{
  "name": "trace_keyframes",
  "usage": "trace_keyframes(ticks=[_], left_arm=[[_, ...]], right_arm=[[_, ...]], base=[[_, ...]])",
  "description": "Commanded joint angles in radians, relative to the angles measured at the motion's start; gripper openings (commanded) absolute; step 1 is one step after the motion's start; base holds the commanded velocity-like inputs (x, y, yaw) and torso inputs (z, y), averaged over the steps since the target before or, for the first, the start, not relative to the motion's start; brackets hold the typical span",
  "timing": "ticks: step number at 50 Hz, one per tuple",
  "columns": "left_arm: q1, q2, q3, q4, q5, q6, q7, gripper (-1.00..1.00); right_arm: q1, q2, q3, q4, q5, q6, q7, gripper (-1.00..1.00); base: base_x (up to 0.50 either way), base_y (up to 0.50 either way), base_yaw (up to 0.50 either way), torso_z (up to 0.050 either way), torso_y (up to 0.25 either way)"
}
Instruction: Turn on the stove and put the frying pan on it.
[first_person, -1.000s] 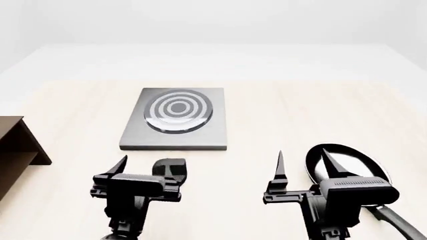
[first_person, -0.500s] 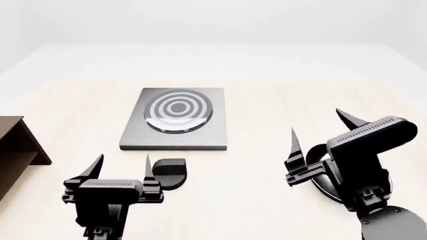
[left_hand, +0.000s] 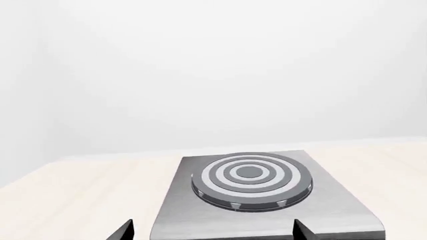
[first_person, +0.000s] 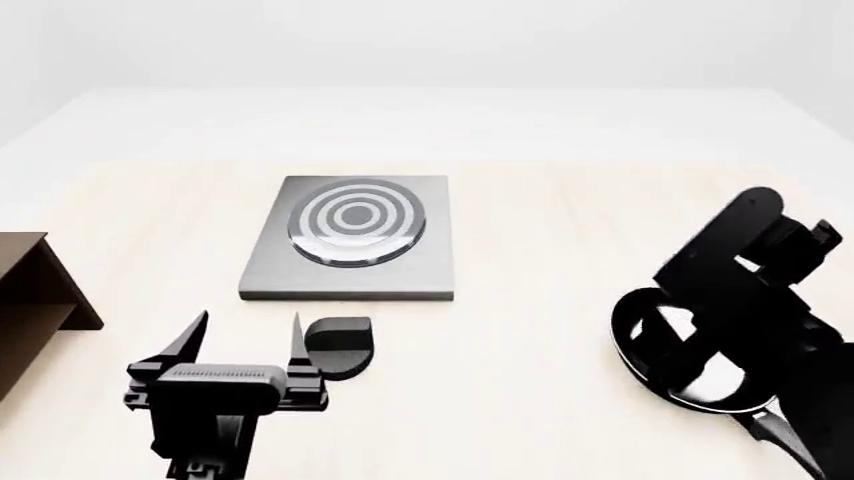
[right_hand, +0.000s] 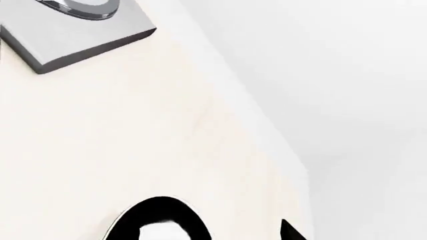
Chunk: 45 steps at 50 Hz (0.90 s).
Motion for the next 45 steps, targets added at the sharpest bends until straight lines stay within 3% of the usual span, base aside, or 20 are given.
trace_keyframes(ticks=[1, 15, 23, 33, 45], left_arm=[[0.001, -0.004, 0.006, -0.003, -0.002, 0.005, -0.005, 1.0], [-0.002, -0.008, 0.018, -0.01, 0.004, 0.006, -0.013, 1.0], [-0.003, -0.011, 0.022, -0.012, 0.006, 0.007, -0.017, 1.0], [-0.005, -0.014, 0.025, -0.012, 0.005, 0.004, -0.024, 1.0], [-0.011, -0.017, 0.021, -0.017, -0.005, 0.001, -0.03, 1.0]], right_arm=[[0.076, 0.111, -0.12, 0.035, 0.013, 0.092, -0.109, 1.0], [0.025, 0.186, -0.085, 0.097, 0.059, 0.069, -0.158, 1.0], [-0.083, 0.203, -0.031, 0.103, 0.117, 0.052, -0.155, 1.0], [-0.238, 0.238, 0.092, 0.106, 0.195, 0.028, -0.131, 1.0], [-0.515, 0.291, 0.337, 0.103, 0.276, -0.008, -0.056, 1.0]], base=[[0.0, 0.0, 0.0, 0.0, 0.0], [0.0, 0.0, 0.0, 0.0, 0.0], [0.0, 0.0, 0.0, 0.0, 0.0], [0.0, 0.0, 0.0, 0.0, 0.0], [0.0, 0.0, 0.0, 0.0, 0.0]])
